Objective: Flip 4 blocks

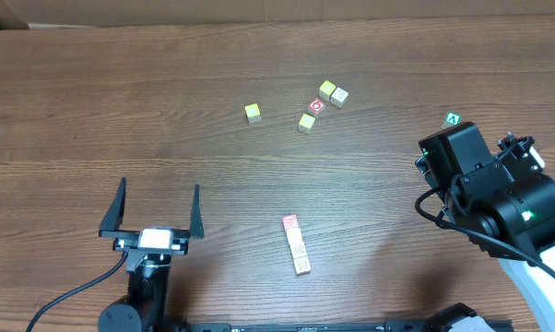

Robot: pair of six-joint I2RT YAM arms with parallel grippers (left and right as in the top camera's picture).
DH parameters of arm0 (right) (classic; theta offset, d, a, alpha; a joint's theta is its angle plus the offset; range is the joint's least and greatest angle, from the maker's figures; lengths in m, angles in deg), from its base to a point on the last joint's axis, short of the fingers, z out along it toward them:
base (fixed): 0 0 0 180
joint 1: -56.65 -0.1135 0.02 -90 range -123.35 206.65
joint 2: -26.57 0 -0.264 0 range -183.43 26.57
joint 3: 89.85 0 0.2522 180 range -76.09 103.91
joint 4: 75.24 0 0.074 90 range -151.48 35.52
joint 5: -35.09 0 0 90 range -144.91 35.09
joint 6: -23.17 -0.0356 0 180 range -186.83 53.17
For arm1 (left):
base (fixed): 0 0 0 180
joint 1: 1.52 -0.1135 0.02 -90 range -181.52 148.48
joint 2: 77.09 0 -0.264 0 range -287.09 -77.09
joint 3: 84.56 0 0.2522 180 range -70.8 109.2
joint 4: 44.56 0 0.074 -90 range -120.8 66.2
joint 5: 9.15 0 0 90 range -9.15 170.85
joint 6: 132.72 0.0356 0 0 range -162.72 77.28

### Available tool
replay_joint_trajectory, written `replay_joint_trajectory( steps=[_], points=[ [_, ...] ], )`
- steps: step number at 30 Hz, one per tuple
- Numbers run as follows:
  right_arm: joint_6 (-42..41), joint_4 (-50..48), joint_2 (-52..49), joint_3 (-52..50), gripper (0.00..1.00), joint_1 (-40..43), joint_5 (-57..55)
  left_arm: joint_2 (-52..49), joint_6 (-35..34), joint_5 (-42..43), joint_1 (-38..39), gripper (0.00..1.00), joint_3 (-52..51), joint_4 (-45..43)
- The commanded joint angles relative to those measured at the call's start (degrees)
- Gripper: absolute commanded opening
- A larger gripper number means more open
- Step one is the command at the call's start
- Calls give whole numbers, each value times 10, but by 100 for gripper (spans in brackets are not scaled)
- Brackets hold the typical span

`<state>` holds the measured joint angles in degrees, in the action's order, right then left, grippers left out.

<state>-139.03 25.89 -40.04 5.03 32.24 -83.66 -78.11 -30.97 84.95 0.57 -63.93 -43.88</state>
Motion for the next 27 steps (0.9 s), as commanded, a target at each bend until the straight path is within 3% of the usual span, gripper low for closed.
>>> replay_joint_trajectory(
  steps=[1,7,21,27],
  points=[
    [3,-2,1,14,100,2,-6,8,-17,6,-20,99,-33,-9],
    [3,-2,1,14,100,2,-6,8,-17,4,-38,100,-67,-6],
    [3,-2,1,14,100,2,-6,8,-16,-17,-41,100,-66,176],
    [3,-2,1,14,100,2,-6,8,-15,-17,-41,100,-66,176]
  ],
)
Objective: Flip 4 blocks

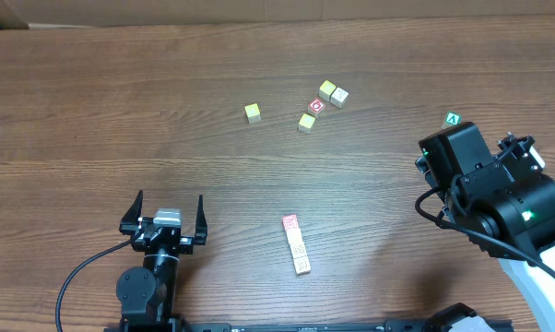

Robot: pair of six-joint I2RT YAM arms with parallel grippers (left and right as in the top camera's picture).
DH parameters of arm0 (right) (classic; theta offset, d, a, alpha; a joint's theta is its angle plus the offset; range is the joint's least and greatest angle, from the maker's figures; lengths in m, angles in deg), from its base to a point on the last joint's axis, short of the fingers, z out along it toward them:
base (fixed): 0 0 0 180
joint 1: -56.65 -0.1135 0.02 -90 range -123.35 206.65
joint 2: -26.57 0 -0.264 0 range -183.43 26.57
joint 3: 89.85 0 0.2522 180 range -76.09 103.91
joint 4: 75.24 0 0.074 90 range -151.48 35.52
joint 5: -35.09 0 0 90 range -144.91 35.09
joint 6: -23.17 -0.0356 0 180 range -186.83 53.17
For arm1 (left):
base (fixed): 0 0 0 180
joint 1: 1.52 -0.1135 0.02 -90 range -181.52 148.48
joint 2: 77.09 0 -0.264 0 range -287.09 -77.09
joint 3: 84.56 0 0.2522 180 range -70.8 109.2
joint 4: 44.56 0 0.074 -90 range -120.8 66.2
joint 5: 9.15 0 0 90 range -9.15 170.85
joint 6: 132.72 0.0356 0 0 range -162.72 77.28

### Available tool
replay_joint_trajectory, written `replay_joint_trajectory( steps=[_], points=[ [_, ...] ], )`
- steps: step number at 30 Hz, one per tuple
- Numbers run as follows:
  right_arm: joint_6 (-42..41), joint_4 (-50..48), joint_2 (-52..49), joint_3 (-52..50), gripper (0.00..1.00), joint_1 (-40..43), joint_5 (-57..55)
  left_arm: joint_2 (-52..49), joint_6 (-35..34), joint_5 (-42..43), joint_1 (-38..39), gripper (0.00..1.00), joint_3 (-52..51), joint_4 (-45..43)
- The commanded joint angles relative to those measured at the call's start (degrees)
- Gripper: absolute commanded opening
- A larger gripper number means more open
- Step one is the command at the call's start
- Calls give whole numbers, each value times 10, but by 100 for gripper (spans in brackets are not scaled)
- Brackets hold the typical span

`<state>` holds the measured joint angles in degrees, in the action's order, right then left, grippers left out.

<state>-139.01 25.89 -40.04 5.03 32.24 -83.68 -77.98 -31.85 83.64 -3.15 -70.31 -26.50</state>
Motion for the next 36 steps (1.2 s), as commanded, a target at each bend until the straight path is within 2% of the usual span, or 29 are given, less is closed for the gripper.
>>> replay_joint_trajectory(
  steps=[1,36],
  points=[
    [2,-2,1,14,100,2,-6,7,-10,-2,-4,100,-2,2],
    [2,-3,1,14,100,2,-6,6,-19,-2,-4,100,-2,0]
  ],
)
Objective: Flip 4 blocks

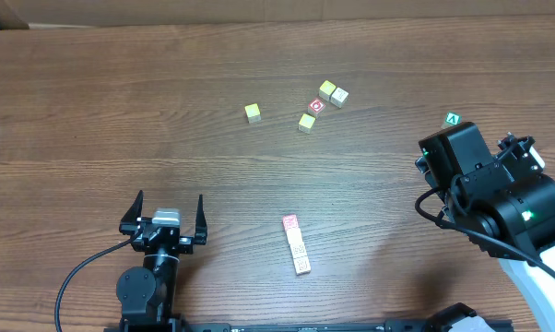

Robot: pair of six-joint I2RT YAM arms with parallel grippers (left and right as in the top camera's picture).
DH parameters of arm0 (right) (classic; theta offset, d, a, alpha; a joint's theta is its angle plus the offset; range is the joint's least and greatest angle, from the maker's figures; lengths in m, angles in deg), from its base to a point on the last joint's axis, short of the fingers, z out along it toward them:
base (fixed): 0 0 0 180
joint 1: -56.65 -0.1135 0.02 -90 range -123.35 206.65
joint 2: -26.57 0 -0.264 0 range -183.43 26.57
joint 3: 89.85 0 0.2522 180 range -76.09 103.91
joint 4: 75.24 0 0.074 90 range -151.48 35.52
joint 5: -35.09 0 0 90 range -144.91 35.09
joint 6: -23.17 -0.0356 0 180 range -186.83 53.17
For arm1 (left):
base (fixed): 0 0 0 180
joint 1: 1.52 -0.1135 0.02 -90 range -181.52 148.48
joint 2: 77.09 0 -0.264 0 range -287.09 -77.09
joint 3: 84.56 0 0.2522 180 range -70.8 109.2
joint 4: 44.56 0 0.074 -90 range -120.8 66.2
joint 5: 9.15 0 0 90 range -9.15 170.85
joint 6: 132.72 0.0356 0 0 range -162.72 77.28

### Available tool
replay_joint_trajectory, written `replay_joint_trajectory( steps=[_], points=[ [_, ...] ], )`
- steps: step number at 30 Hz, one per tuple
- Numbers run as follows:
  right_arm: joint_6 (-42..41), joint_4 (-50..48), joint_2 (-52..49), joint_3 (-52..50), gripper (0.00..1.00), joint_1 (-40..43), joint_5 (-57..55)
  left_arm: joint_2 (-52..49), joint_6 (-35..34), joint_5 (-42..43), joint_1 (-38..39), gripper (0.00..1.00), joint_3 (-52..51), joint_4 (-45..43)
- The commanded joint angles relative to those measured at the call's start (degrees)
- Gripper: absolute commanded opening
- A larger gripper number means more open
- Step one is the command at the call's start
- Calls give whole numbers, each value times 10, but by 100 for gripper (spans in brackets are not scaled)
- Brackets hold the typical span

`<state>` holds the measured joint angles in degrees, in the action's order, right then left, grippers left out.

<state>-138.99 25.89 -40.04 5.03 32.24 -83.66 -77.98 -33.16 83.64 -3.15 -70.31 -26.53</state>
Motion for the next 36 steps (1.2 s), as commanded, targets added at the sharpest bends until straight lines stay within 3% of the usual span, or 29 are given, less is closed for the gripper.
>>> replay_joint_trajectory(
  steps=[1,10,14,16,20,25,28,36],
  points=[
    [2,-2,1,14,100,2,-6,6,-6,-2,-4,100,-2,1],
    [2,28,-2,14,100,2,-46,6,-6,-2,-4,100,-2,1],
    [17,23,-5,13,100,2,-132,6,-6,-2,-4,100,-2,1],
    [76,-12,8,11,100,2,-166,6,-6,-2,-4,100,-2,1],
    [316,-173,60,-12,100,2,-172,6,-6,-2,-4,100,-2,1],
    [614,-403,150,-84,100,34,-6,6,-6,-2,-4,100,-2,1],
    [687,-485,209,-151,100,80,117,6,-6,-2,-4,100,-2,1],
    [692,-674,401,-401,100,173,251,6,-6,-2,-4,100,-2,1]
  ],
)
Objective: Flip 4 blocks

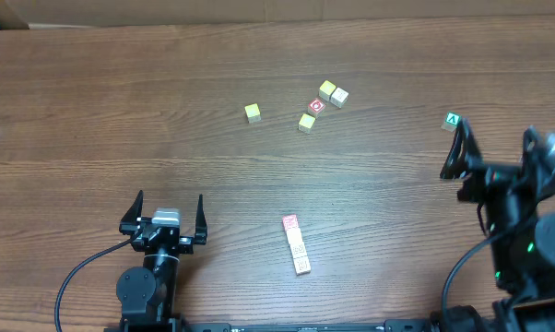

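Observation:
Several small blocks lie on the wooden table. A yellow block (pixel 252 112) lies alone at the far middle. To its right are a red block (pixel 316 106), a yellow one (pixel 306 122), another yellow one (pixel 326 89) and a cream one (pixel 339 96). A green block (pixel 453 120) lies at the far right. A row of three pink-red blocks (pixel 296 244) lies near the front middle. My left gripper (pixel 167 207) stands open at the front left, holding nothing. My right gripper (pixel 494 148) is open at the right edge, its left finger just below the green block.
The brown wood table (pixel 121 101) fills the view. A black cable (pixel 79 277) runs from the left arm's base toward the front left corner. A pale wall edge shows along the far side.
The right arm has changed pose: its dark body no longer covers the right side, and its open fingers now point away just below the green block. The left arm and all blocks are unchanged.
At first my left gripper stood open with long fingers showing at the front left. By the second moment it sat lower and smaller in view, and stayed so. The right arm kept folded at the right until now. No block has moved.

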Robot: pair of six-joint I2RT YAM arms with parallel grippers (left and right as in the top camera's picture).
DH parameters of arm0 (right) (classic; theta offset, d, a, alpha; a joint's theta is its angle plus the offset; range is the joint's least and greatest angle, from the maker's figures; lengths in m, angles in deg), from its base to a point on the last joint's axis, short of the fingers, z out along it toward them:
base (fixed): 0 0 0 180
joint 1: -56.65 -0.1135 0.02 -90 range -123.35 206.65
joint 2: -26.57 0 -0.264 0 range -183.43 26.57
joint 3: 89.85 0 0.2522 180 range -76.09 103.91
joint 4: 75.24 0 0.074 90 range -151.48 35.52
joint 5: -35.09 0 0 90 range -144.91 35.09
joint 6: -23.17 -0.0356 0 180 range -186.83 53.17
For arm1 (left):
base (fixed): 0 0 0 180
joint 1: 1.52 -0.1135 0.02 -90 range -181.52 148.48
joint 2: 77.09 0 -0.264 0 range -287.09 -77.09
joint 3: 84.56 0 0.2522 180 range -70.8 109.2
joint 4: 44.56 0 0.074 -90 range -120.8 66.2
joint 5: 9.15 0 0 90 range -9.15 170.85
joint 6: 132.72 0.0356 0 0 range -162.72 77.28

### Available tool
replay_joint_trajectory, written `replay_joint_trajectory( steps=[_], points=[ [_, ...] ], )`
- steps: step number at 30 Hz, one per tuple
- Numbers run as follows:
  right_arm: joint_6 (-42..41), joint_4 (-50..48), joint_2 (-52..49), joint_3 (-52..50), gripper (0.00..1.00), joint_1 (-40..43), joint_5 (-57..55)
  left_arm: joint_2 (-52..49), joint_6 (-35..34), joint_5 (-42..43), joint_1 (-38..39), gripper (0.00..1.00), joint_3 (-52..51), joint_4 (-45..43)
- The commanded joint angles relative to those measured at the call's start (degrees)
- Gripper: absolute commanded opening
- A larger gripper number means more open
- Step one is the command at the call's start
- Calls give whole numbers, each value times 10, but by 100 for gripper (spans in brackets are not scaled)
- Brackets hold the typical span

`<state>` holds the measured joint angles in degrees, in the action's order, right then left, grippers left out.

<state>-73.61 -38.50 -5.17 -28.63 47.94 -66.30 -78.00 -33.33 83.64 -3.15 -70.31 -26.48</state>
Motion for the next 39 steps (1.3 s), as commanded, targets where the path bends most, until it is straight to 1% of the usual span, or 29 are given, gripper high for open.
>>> replay_joint_trajectory(
  steps=[1,4,8,16,22,30,32,34,39],
  points=[
    [38,-51,78,-97,100,19,80,7,-4,-2,-4,100,-2,0],
    [38,-116,159,-200,100,21,86,7,-4,-2,-4,99,-2,0],
    [38,-176,244,-312,100,21,99,7,-4,-2,-4,100,-2,0],
    [38,-240,308,-430,100,21,116,7,-4,-2,-4,100,-2,0],
    [35,-245,316,-469,100,22,131,7,-4,-2,-4,100,-2,0],
    [21,-181,316,-470,100,21,122,7,-4,-2,-4,100,-2,0],
    [29,-182,316,-470,100,21,119,7,-4,-2,-4,100,-2,0],
    [54,-181,316,-470,100,21,120,7,-4,-2,-4,100,-2,0],
    [57,-181,316,-470,100,21,120,7,-4,-2,-4,100,-2,0]
  ],
)
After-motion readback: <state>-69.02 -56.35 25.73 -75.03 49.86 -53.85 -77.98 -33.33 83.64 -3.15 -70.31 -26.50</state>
